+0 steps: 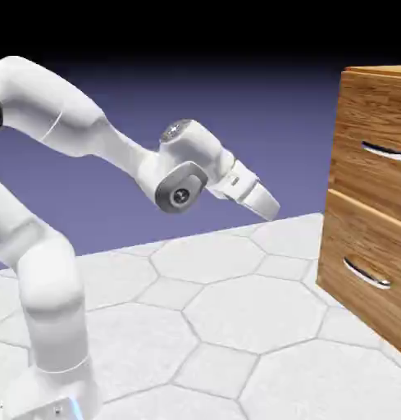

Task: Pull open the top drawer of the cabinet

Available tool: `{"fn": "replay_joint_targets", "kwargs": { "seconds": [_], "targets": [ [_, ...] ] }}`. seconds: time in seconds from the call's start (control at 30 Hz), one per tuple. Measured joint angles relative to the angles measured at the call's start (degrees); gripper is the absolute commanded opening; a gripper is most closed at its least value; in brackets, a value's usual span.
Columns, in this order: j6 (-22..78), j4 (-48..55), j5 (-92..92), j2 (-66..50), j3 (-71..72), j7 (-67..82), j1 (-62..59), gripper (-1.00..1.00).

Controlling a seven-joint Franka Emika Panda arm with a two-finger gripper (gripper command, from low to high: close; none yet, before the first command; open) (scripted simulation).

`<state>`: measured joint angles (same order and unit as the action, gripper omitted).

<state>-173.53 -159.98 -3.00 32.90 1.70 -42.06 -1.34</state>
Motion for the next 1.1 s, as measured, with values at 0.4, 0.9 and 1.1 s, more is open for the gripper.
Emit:
{"fn": "replay_joint_targets", "kwargs": {
  "seconds": [0.4, 0.9, 1.1],
  "targets": [
    [4.8, 10.1, -29.9, 2.4, 16.9, 3.9, -20.2, 0.00],
    [10.7, 22.8, -67.3, 5.3, 38.1, 8.8, -45.4, 0.00],
    [13.1, 27.9, -82.2, 6.5, 46.6, 10.8, -55.5, 0.00]
  ]
}}
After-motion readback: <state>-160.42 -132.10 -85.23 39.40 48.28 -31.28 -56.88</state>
